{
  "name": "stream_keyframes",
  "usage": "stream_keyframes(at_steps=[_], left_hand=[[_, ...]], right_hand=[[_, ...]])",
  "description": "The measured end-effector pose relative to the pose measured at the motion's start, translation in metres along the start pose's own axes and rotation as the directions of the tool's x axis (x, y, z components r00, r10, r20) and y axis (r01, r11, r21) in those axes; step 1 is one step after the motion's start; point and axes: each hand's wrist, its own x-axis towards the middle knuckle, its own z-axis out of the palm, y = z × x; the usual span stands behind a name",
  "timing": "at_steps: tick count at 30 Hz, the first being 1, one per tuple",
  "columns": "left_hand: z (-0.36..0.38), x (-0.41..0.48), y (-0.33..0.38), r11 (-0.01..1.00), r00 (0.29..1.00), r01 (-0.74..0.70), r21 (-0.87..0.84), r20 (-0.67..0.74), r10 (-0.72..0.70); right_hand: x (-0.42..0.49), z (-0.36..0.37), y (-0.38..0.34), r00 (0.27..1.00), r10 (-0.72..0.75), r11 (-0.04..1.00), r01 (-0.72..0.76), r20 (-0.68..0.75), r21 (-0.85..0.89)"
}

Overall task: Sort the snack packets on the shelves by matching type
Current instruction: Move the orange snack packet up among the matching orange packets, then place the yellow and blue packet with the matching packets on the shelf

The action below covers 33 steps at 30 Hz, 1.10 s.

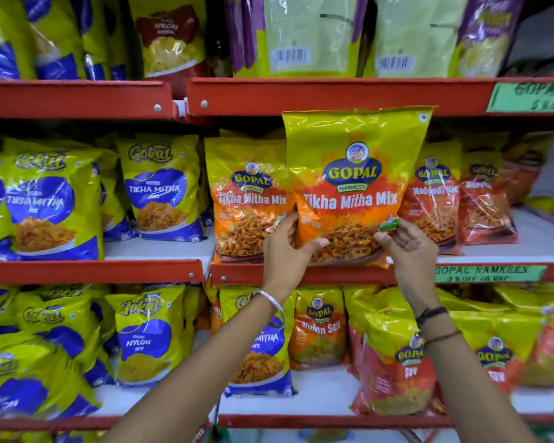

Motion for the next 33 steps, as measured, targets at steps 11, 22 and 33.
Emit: stream_keyframes(at_steps=[11,22,33], left_hand=[[0.044,0.042,-0.045,0.979,0.993,0.058,0.197,0.091,-0.077],[0.014,0.022,-0.063,0.983,0.988,-0.109,0.148,0.123,0.091],[-0.077,-0.079,-0.212,0.966,0.971,0.102,0.238,-0.235,-0.045]], right_hand=[[0.047,-0.013,0.055,0.996,0.058,0.988,-0.047,0.067,-0.148],[0.01,0.016,0.056,0.974,-0.136,0.948,0.075,-0.181,-0.31],[-0.151,0.075,0.179,0.937,0.265,0.922,-0.178,0.227,-0.344]])
